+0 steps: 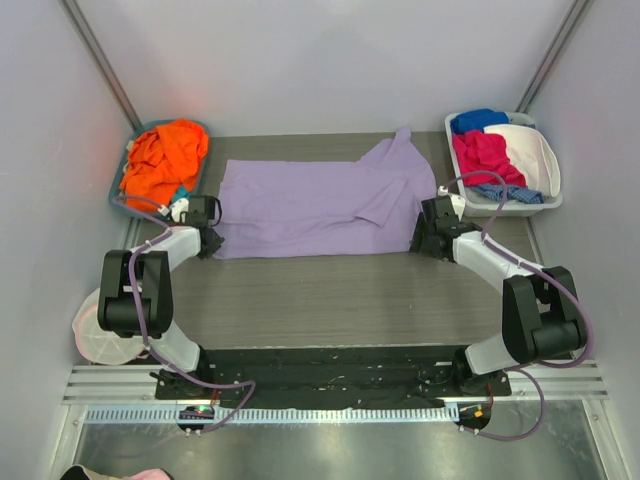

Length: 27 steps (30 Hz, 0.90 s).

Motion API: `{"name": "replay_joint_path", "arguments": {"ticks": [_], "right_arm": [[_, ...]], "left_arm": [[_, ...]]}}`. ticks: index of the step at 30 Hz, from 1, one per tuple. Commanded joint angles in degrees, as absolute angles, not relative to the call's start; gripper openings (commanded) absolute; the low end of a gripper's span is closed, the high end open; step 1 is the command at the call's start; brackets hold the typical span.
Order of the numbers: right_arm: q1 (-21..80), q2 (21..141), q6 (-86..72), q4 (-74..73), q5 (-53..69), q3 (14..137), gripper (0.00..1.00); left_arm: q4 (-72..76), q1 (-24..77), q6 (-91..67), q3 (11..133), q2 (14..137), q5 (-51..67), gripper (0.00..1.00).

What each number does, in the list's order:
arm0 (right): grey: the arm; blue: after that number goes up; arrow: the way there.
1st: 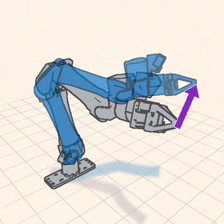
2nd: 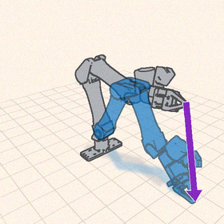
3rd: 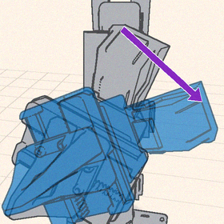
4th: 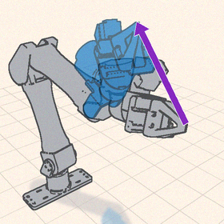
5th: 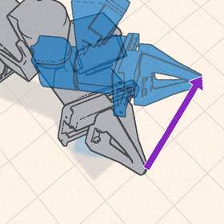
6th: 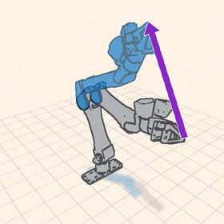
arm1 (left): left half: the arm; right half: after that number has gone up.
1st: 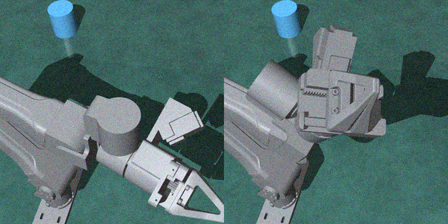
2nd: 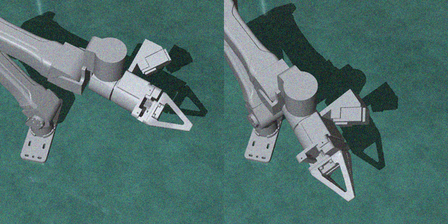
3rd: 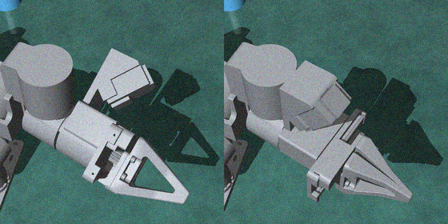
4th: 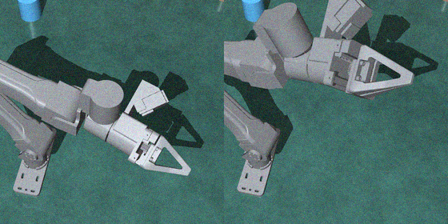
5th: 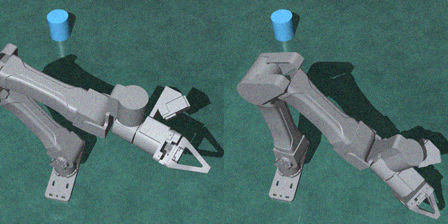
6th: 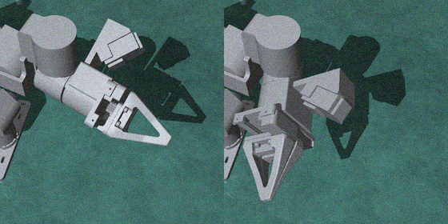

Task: Fold and stack the t-shirts
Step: Fold the tshirt

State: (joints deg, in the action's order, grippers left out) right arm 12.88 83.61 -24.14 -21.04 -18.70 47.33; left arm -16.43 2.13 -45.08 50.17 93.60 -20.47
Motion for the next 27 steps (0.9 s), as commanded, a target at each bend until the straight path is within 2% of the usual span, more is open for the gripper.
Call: {"name": "replay_joint_path", "arguments": {"ticks": [1,5,8,9,11,18,21,27], "right_arm": [[12.83,82.79,-23.91,-19.86,-19.60,48.16,0.73],[12.83,84.28,-23.56,-19.16,-21.09,50.01,0.72],[12.92,86.21,-23.20,-18.90,-21.88,51.59,0.64],[12.92,87.09,-23.03,-18.81,-22.06,52.29,0.58],[12.83,88.32,-22.85,-18.55,-22.32,52.82,0.52],[12.92,91.67,-22.50,-17.49,-24.17,53.96,0.13],[12.92,91.85,-22.59,-17.58,-25.31,53.79,0.01],[12.48,88.60,-23.11,-19.24,-28.82,52.38,0.01]], "left_arm": [[-16.87,2.02,-45.35,50.45,92.99,-22.85,0.00],[-17.14,2.02,-45.26,50.45,92.55,-23.03,0.00],[-17.32,2.02,-45.18,50.54,92.55,-23.12,0.00],[-17.49,2.02,-45.18,50.54,92.46,-23.29,0.00],[-17.58,2.02,-45.18,50.54,92.46,-23.38,0.00],[-18.37,2.02,-45.09,50.71,92.29,-24.26,0.00],[-19.24,2.02,-45.18,50.63,91.85,-24.87,0.00],[-21.70,1.76,-45.35,49.84,89.21,-26.80,0.00]]}}
